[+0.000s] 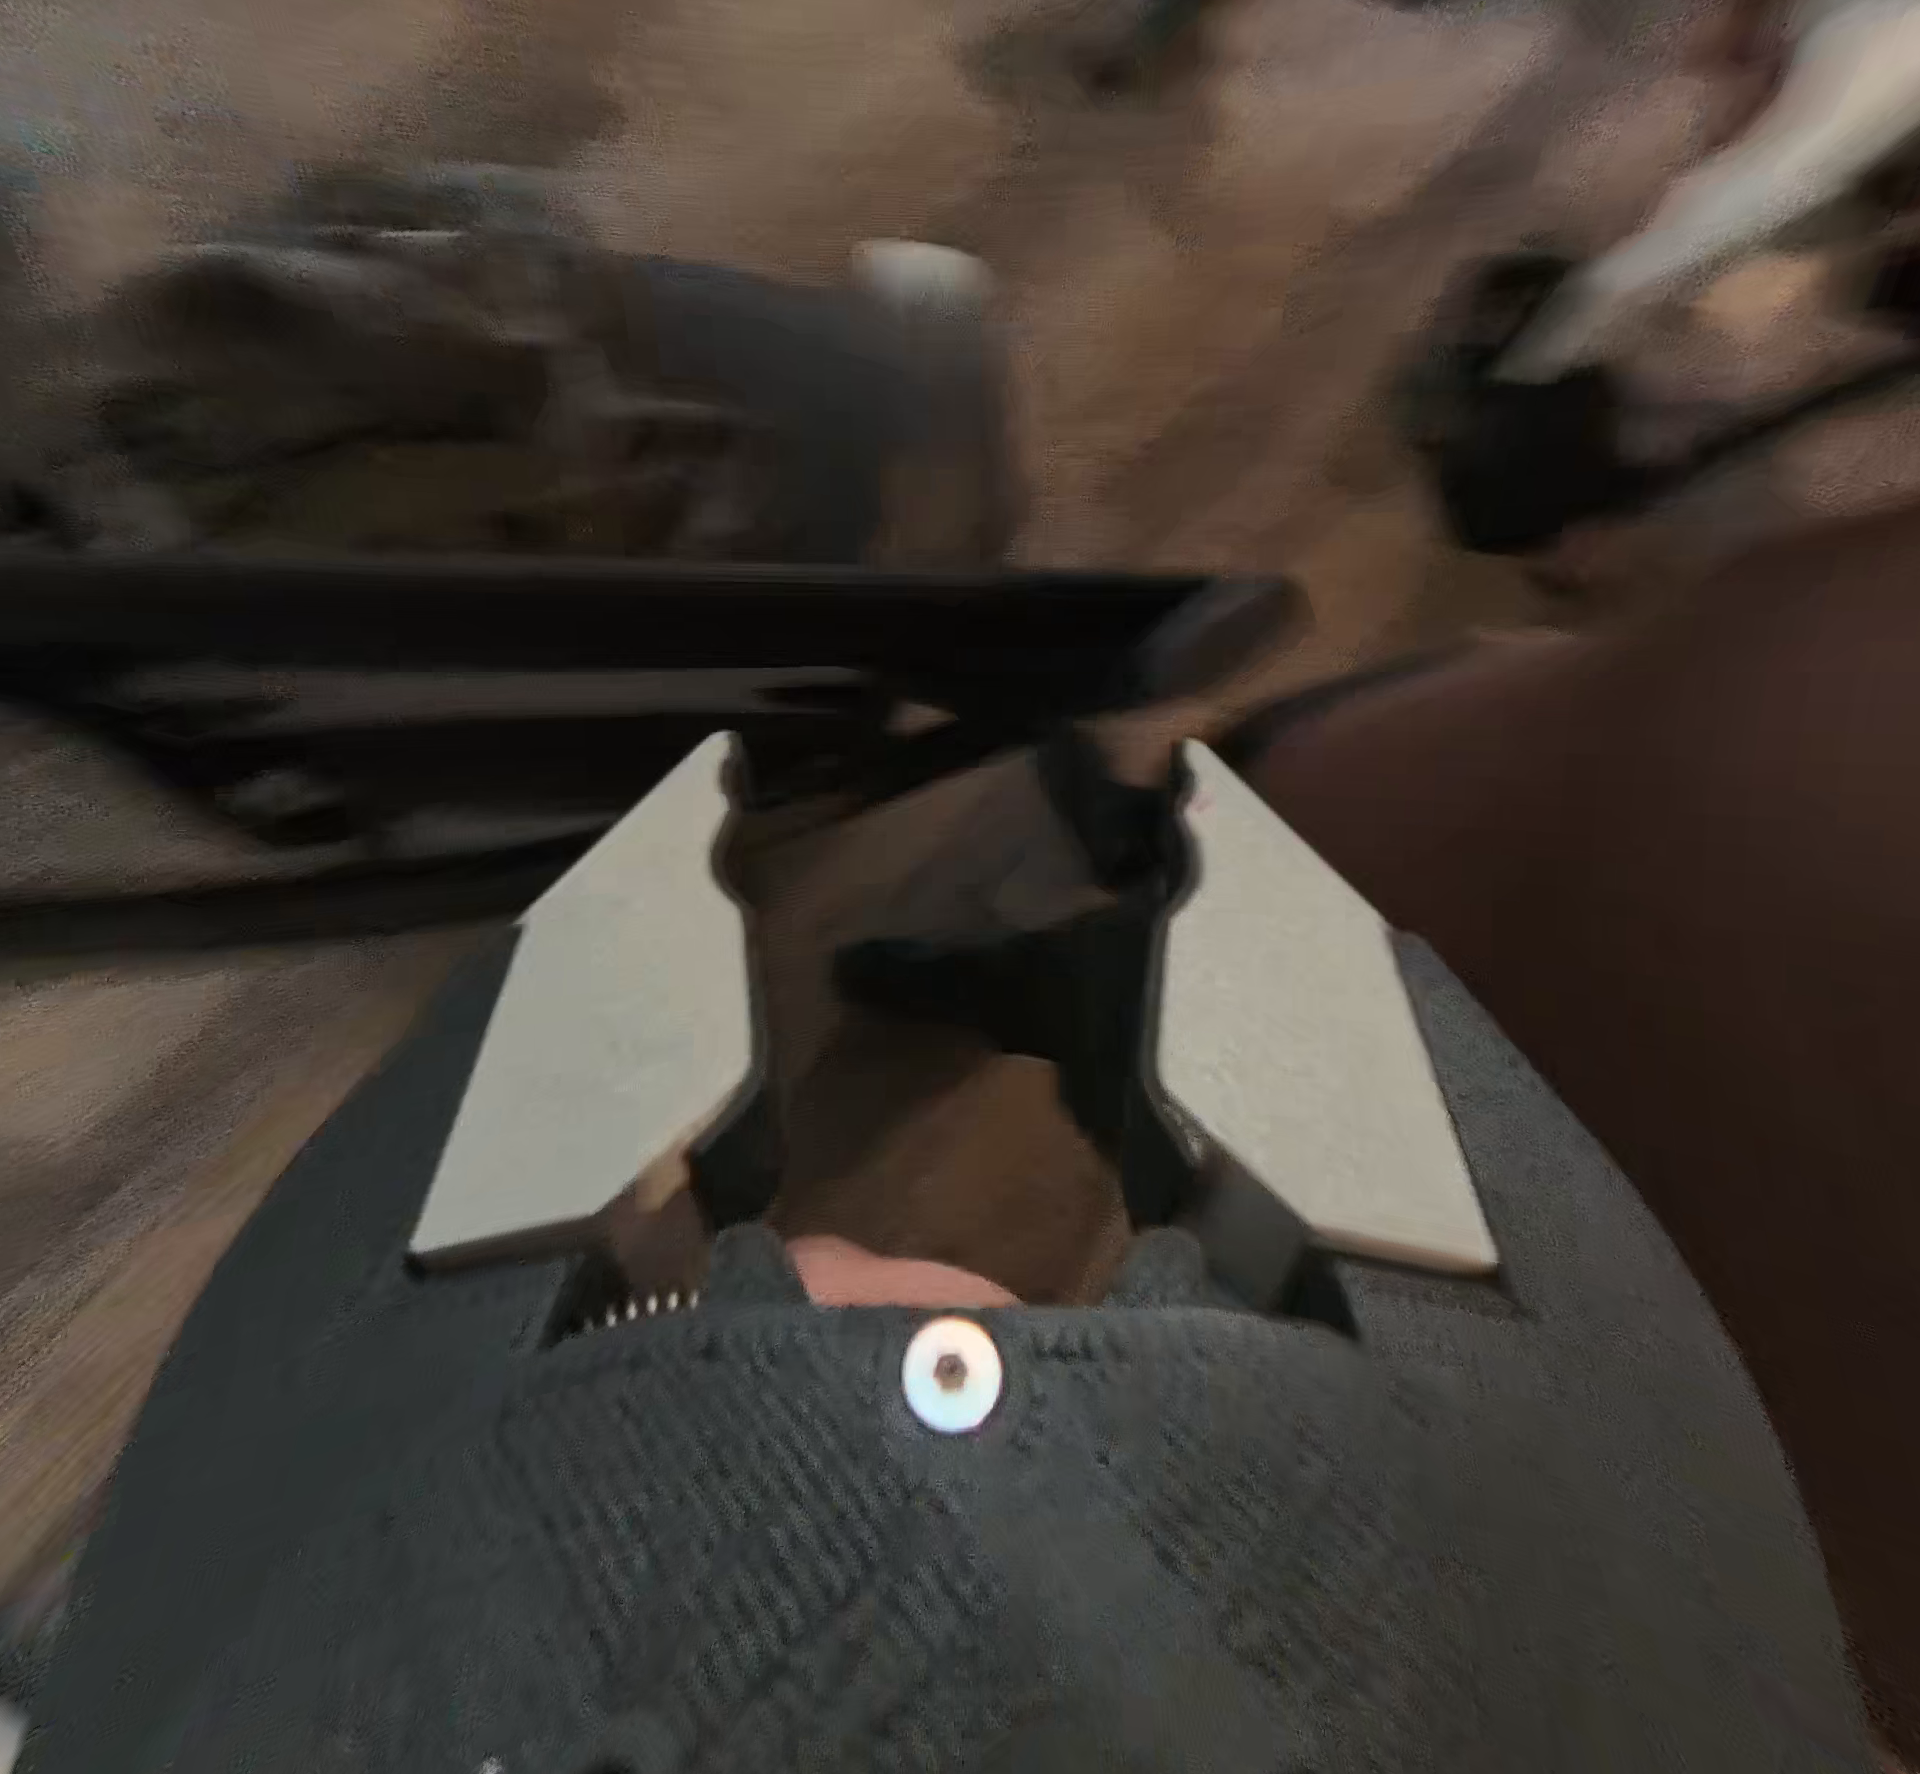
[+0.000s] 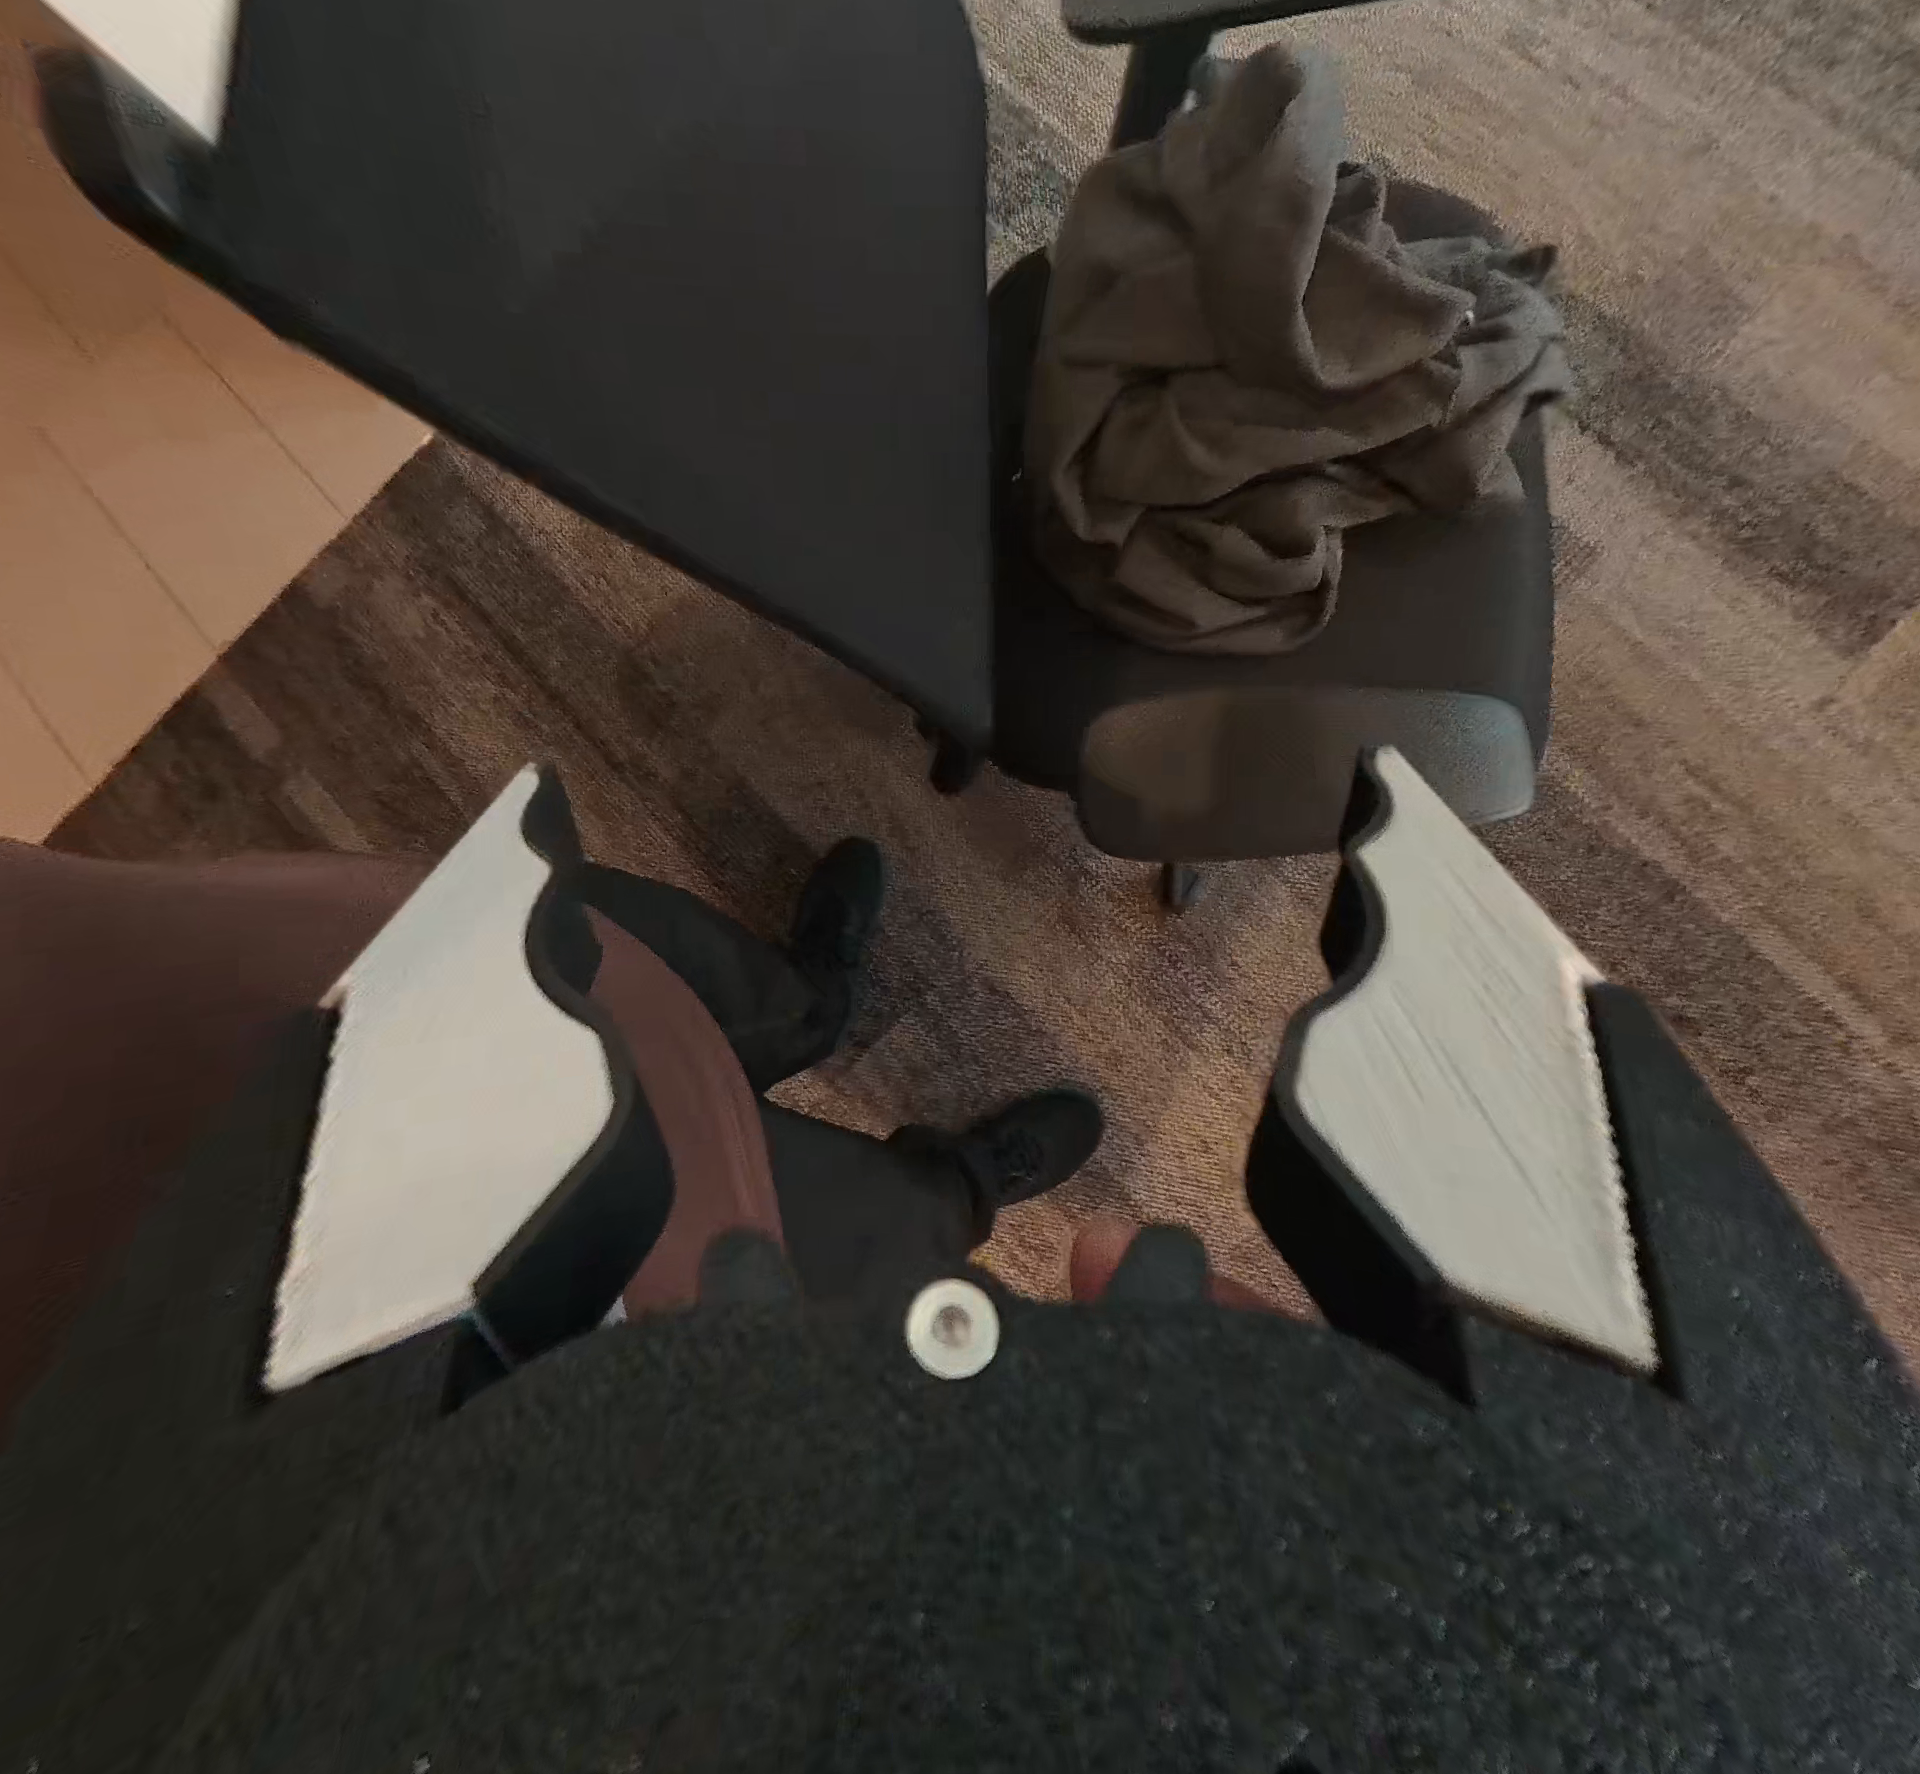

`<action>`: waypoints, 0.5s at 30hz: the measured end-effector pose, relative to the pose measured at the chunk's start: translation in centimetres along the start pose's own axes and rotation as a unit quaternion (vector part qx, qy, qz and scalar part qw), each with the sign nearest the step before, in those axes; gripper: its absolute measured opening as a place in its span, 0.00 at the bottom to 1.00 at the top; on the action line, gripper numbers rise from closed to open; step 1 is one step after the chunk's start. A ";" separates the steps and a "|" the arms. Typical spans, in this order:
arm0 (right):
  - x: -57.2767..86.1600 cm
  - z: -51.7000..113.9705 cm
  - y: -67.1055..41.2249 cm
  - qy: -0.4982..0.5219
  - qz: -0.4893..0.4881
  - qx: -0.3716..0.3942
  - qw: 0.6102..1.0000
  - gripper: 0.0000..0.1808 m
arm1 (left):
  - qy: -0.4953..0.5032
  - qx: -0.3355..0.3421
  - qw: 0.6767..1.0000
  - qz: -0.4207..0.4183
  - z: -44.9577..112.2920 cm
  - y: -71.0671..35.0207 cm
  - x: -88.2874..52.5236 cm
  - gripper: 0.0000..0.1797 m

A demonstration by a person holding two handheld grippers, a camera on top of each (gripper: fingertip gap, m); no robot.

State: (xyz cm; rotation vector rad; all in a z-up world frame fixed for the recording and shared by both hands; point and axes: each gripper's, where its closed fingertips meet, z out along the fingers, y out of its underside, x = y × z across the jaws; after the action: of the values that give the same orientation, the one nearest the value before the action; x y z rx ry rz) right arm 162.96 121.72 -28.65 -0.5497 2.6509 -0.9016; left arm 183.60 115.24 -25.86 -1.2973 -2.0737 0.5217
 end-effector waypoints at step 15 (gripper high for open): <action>8.1 -7.1 4.3 0.037 0.106 0.084 0.990 0.74 | -0.079 0.051 0.987 0.133 -2.8 -6.7 4.3 0.43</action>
State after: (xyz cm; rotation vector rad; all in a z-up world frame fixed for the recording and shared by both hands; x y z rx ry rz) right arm 151.94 124.93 -27.11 -0.1928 2.6027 -1.0848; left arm 179.81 116.20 -18.34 -1.5243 -1.9786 0.8610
